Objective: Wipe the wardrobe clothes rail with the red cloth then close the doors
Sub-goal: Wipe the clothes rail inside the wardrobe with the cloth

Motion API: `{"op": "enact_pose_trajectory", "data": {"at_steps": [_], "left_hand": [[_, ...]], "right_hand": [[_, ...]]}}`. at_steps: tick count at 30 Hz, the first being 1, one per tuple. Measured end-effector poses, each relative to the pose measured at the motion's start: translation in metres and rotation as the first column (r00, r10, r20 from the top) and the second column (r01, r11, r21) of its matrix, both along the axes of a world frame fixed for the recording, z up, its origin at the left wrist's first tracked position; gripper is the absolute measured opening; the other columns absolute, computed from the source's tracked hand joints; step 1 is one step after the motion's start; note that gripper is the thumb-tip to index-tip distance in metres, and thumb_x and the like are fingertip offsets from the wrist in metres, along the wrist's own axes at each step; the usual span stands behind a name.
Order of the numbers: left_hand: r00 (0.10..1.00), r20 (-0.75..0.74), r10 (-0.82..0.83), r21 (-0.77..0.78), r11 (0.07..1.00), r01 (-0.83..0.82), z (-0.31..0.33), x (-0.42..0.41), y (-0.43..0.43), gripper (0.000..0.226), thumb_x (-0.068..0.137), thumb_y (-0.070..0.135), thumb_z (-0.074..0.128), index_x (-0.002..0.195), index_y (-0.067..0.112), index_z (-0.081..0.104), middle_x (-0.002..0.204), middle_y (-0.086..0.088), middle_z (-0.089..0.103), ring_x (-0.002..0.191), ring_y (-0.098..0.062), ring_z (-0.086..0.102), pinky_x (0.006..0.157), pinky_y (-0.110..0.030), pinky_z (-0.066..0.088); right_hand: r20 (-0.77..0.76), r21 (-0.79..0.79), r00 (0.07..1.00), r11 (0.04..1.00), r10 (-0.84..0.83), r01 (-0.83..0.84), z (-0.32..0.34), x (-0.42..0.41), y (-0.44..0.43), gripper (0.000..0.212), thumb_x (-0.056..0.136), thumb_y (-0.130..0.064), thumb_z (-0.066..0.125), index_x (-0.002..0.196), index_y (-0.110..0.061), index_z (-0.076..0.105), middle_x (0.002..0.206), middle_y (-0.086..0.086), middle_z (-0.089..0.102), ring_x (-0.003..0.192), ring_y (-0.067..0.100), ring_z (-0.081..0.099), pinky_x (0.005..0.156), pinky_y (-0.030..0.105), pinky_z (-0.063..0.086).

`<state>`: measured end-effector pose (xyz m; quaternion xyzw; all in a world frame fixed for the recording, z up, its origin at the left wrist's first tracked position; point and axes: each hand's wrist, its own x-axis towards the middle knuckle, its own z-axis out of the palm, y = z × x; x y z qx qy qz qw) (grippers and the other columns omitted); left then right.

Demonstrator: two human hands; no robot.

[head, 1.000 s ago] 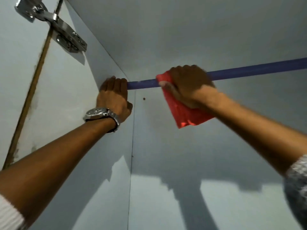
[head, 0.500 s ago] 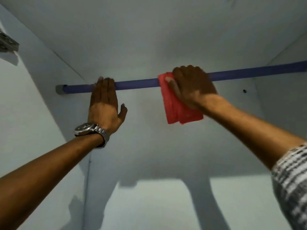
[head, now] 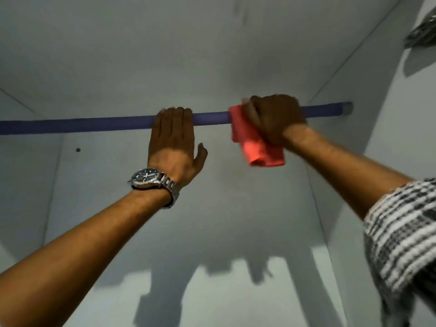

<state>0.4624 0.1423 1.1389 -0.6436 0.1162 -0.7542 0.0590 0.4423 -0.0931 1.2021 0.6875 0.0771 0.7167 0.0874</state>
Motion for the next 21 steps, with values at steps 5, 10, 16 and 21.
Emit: {"op": "enact_pose_trajectory", "data": {"at_steps": [5, 10, 16, 21], "left_hand": [[0.998, 0.043, -0.053, -0.037, 0.998, 0.055, 0.002, 0.009, -0.015, 0.064, 0.096, 0.035, 0.052, 0.144, -0.005, 0.04, 0.144, -0.027, 0.048, 0.139, -0.045, 0.04, 0.124, -0.055, 0.024], [0.998, 0.009, -0.067, -0.072, 0.995, 0.067, 0.001, 0.007, -0.019, 0.062, 0.097, 0.035, 0.05, 0.143, -0.005, 0.039, 0.142, -0.027, 0.048, 0.137, -0.045, 0.04, 0.126, -0.054, 0.022], [0.994, -0.109, -0.014, 0.009, 1.0, 0.015, 0.006, -0.02, 0.0, 0.058, 0.091, 0.03, 0.061, 0.139, 0.002, 0.045, 0.131, -0.022, 0.057, 0.122, -0.043, 0.052, 0.111, -0.054, 0.04], [0.978, -0.197, 0.067, -0.097, 0.991, -0.088, -0.003, -0.051, 0.081, 0.057, 0.087, 0.017, 0.065, 0.139, 0.002, 0.048, 0.132, -0.022, 0.058, 0.121, -0.042, 0.054, 0.105, -0.051, 0.044]], "right_hand": [[-0.25, 0.201, 0.963, 0.968, -0.099, 0.152, 0.014, -0.015, -0.112, 0.059, 0.106, -0.061, 0.027, 0.118, -0.02, 0.068, 0.113, 0.024, 0.069, 0.099, 0.042, 0.065, 0.088, 0.044, 0.052], [-0.235, 0.301, 0.972, 0.95, -0.013, 0.086, 0.01, -0.017, -0.102, 0.057, 0.108, -0.05, 0.023, 0.11, -0.014, 0.068, 0.112, 0.023, 0.07, 0.1, 0.039, 0.065, 0.078, 0.038, 0.043], [-0.116, 0.11, 0.988, 0.99, 0.105, -0.092, -0.02, -0.024, 0.048, 0.051, 0.107, -0.051, 0.03, 0.117, -0.013, 0.062, 0.118, 0.014, 0.069, 0.11, 0.035, 0.062, 0.094, 0.043, 0.044], [-0.173, 0.128, 0.98, 0.989, 0.094, -0.072, -0.016, -0.029, 0.104, 0.056, 0.107, -0.051, 0.027, 0.12, -0.013, 0.066, 0.122, 0.016, 0.069, 0.114, 0.036, 0.061, 0.096, 0.041, 0.042]]}}
